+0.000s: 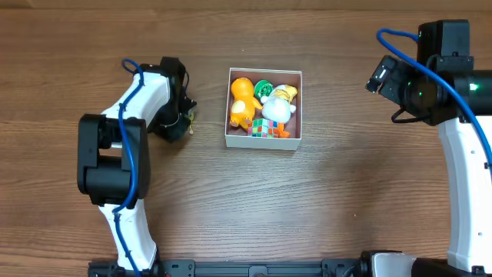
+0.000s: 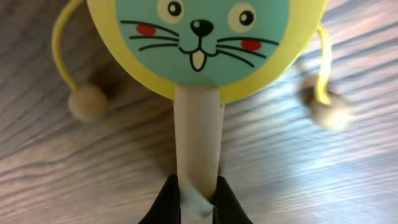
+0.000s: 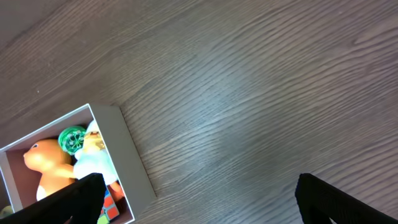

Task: Pack container
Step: 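Place the yellow paddle into the box and release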

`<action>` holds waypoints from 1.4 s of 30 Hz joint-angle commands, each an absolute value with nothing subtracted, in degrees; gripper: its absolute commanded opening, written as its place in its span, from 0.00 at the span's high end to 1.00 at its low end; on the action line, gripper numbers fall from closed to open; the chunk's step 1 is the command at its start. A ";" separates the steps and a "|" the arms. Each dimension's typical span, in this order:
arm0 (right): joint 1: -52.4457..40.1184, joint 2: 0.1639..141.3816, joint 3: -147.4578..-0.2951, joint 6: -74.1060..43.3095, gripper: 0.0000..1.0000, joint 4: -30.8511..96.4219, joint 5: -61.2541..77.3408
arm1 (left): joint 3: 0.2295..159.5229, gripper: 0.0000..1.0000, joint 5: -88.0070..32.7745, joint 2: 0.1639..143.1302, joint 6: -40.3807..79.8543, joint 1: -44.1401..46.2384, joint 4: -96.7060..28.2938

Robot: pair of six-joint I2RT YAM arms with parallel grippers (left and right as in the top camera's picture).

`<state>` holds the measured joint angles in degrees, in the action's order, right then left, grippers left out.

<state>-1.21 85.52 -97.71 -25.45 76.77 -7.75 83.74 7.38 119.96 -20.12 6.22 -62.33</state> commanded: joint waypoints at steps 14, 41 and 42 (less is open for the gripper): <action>-1.21 85.27 -97.69 -25.50 0.00 76.64 -8.32 | 103.31 0.96 -11.35 98.50 8.34 22.11 -66.72; -1.21 85.27 -97.69 -25.50 0.00 76.66 -8.32 | 134.89 0.00 -0.30 99.68 11.14 17.69 -94.80; -1.21 85.27 -97.69 -25.50 0.00 76.64 -8.32 | 134.82 0.00 2.57 97.10 11.18 16.93 -96.75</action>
